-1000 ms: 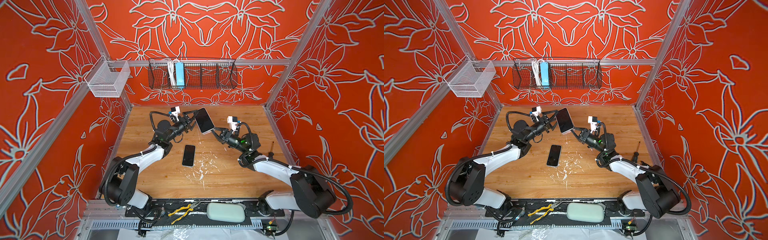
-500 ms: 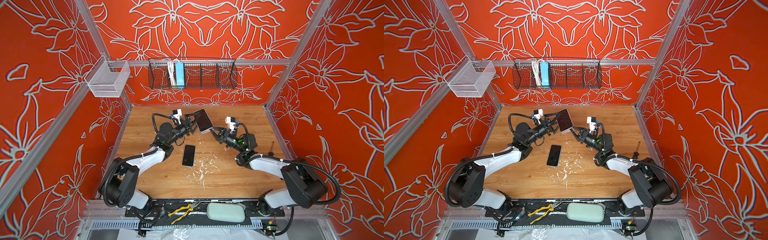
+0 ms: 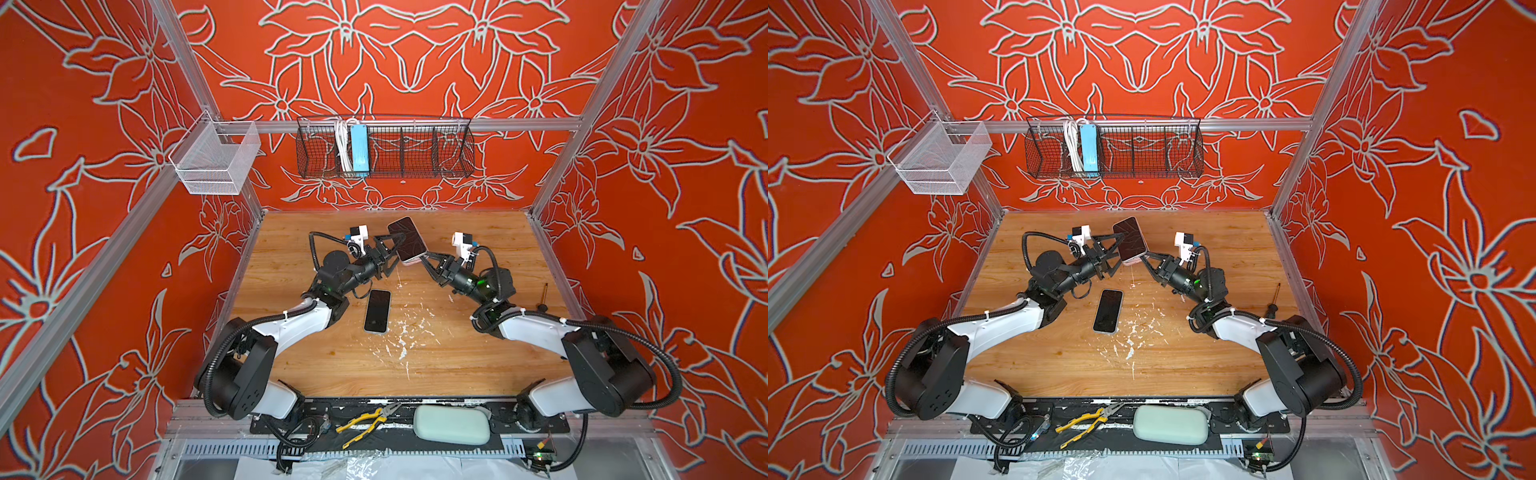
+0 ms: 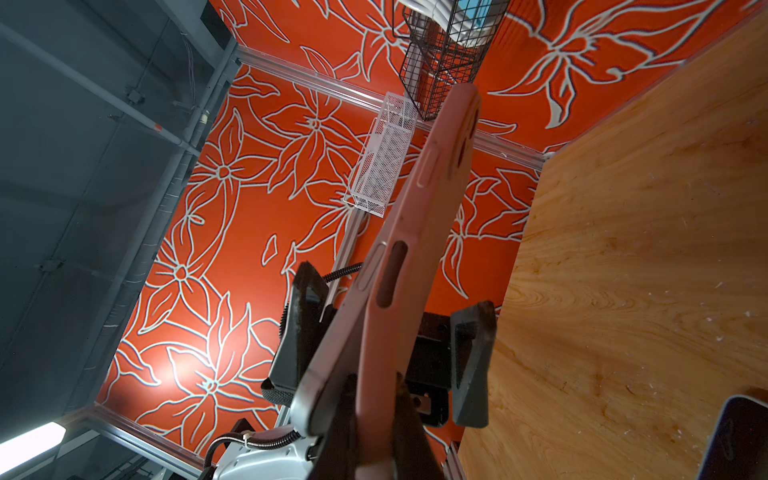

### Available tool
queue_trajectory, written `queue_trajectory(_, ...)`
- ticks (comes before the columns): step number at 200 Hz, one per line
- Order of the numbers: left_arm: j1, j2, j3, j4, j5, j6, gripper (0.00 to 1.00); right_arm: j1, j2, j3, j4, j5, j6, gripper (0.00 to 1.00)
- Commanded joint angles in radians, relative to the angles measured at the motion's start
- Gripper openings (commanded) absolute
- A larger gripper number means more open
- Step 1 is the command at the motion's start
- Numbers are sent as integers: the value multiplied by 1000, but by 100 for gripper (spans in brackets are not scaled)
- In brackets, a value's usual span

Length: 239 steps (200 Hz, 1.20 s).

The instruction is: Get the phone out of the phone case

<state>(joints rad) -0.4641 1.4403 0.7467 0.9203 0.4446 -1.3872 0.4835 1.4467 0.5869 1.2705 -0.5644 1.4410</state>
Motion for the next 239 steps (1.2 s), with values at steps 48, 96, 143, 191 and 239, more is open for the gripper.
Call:
queue_trajectory(48,-102,-214,-4,-299,-116,68,97,1,-23,22,100,30,-3,11)
queue_trajectory(96,-215,-265,-63,-286,-178,-34,97,1,8,37,115,40,-12,11)
queue_trajectory(143,-295,-289,-64,-229,-333,-61,97,0,22,32,126,43,-38,10)
queue_trajectory(191,-314,-314,-64,-199,-469,-70,97,4,6,26,89,42,-86,10)
queue_trajectory(239,-315,-281,-39,-154,-489,-97,97,13,16,19,111,48,-92,10)
